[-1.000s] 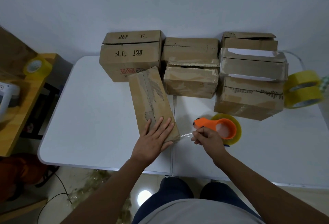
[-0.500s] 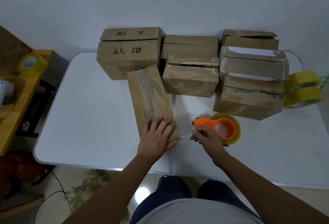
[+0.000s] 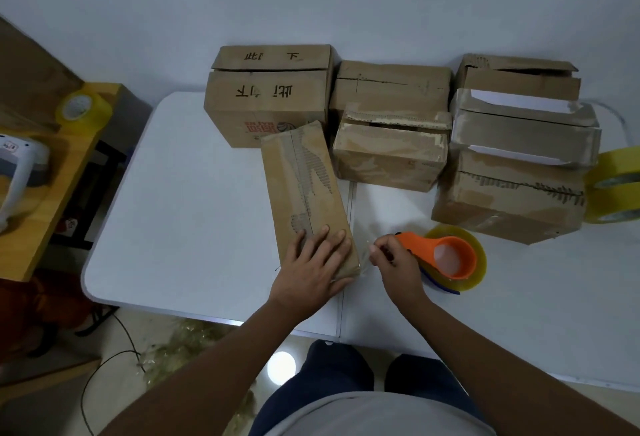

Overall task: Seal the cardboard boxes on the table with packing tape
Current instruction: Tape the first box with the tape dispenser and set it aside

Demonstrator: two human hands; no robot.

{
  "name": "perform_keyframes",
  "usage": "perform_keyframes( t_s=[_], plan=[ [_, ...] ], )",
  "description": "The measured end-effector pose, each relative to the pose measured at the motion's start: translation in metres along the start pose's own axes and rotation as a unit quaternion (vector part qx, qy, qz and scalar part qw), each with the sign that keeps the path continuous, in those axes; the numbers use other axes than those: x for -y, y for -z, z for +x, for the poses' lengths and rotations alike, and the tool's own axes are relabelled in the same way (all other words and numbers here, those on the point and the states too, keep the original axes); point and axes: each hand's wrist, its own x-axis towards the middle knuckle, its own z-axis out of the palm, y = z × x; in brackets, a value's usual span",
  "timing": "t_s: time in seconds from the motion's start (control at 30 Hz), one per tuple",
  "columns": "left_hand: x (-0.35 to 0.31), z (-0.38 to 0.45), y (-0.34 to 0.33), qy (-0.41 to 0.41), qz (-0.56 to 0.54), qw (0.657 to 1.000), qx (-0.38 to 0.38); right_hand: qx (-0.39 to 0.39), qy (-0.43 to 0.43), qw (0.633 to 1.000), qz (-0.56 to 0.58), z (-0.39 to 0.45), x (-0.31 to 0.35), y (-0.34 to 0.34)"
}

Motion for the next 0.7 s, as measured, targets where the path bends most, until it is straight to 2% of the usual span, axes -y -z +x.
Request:
perform_keyframes(
  t_s=[0.13, 0.33, 0.47, 0.6, 0.7],
  plan=[
    [0.0, 0.0, 0.001, -0.007, 0.007, 1.0, -0.003, 0.016, 0.029, 0.999, -0.025, 0.006, 0.001, -0.02],
    [-0.001, 0.0, 0.002, 0.0, 0.003, 1.0, -0.003, 0.02, -0.01, 0.999, -0.048, 0.011, -0.007, -0.038],
    [-0.002, 0.0, 0.003, 0.003, -0.002, 1.0, 0.002, 0.053, -0.102, 0.993, -0.002, 0.016, -0.007, -0.036],
    [-0.002, -0.001, 0.001, 0.005, -0.009, 1.0, -0.006, 0.038, -0.103, 0.99, 0.086, -0.005, -0.005, -0.028],
    [-0.002, 0.0, 0.0, 0.004, -0.006, 1.0, -0.006, 0.079, -0.084, 0.99, 0.083, -0.024, 0.007, -0.028]
  ],
)
